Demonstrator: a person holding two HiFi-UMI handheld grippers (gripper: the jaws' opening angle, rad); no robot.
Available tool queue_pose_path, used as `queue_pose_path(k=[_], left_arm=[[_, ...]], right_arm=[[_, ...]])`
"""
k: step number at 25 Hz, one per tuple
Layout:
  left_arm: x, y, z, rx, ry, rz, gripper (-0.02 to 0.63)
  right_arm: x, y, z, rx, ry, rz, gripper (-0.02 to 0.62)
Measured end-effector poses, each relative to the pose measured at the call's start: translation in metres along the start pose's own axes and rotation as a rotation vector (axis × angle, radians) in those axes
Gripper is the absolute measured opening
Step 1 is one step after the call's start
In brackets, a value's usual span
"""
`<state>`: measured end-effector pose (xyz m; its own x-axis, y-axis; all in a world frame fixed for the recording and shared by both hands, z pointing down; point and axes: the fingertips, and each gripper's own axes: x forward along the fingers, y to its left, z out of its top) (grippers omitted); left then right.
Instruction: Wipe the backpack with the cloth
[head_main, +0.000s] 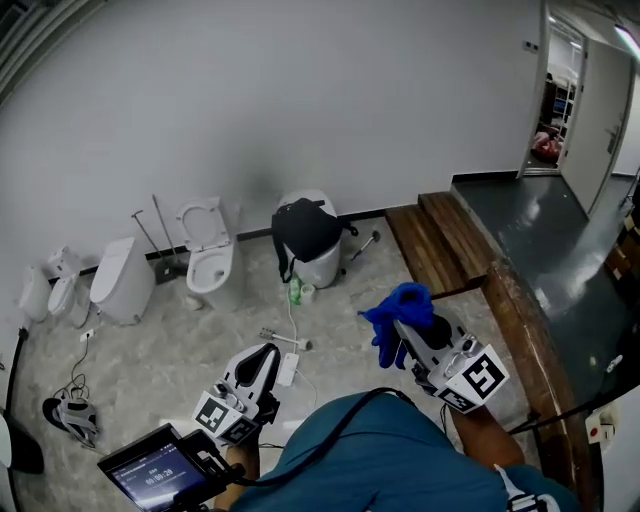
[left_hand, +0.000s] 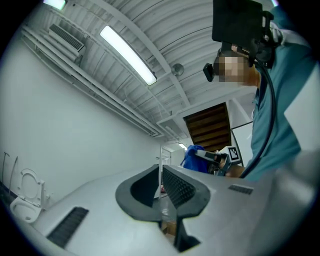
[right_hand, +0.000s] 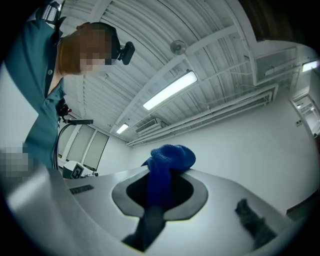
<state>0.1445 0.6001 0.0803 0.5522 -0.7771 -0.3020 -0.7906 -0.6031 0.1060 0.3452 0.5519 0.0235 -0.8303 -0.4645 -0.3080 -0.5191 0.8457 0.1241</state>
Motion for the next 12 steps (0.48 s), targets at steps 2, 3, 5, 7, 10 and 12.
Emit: queue_pose_path(k=[2,3,5,7,10,12], left_arm=[[-0.0061,-0.0047,0.0007,-0.001,-0.004,0.021,0.028],[-0.0079,-0.0064,0.001,-0.002,-0.003,0.028,0.028],[-0.0088,-0.0081,0.0019,-0.002,0.003,0.032,0.028],[-0.0092,-0.0082,0.0012,0.002,0.01,0.026,0.028],[-0.0085,-0.0087,0.0,0.005,0.019,0.016,0.028],[-0.0058,-0.0105,0.0005,0.006,0.02,0.006,0.028]], right_arm=[[-0.003,0.0026,-0.0019,0.006,0.006,0.012,0.035],[-0.0038,0.004,-0.0022,0.009,0.007,0.016,0.035],[-0.0036,0.0059,-0.0016,0.011,0.002,0.021,0.035],[-0.0035,0.0065,-0.0018,0.01,-0.002,0.017,0.035],[-0.0065,0.0055,-0.0026,0.008,-0.004,0.002,0.035],[-0.0092,0.0043,-0.0014,0.006,-0.007,-0.008,0.035]])
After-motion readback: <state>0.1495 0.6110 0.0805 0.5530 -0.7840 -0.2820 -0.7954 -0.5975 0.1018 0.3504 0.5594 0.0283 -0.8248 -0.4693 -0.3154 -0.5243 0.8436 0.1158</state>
